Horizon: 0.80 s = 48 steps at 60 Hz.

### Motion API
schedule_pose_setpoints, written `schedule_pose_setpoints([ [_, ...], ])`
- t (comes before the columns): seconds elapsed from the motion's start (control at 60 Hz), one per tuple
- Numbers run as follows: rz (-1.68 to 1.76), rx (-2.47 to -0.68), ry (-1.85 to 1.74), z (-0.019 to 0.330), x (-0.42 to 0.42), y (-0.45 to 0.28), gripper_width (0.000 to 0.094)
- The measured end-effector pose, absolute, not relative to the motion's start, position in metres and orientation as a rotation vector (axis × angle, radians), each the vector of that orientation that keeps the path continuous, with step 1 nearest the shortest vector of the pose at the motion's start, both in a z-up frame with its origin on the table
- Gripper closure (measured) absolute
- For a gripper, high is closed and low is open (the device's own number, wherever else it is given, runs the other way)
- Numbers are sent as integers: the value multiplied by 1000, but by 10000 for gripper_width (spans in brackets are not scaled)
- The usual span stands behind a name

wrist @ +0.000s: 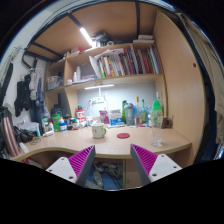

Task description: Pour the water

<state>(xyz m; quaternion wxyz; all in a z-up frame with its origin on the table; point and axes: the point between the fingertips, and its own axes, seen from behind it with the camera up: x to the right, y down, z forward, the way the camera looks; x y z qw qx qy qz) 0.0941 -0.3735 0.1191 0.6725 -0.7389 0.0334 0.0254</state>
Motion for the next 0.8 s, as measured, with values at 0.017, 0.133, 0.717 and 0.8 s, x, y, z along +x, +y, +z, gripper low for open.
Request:
schedule_pose_setpoints([
  [0.017,63,-1660,73,120,93,-374,160],
  [0.133,68,-1652,80,121,100,-371,161],
  [0.717,-161,-1616,225,110,309,-223,164],
  [0.8,-179,-1626,233,100,327,-190,163],
])
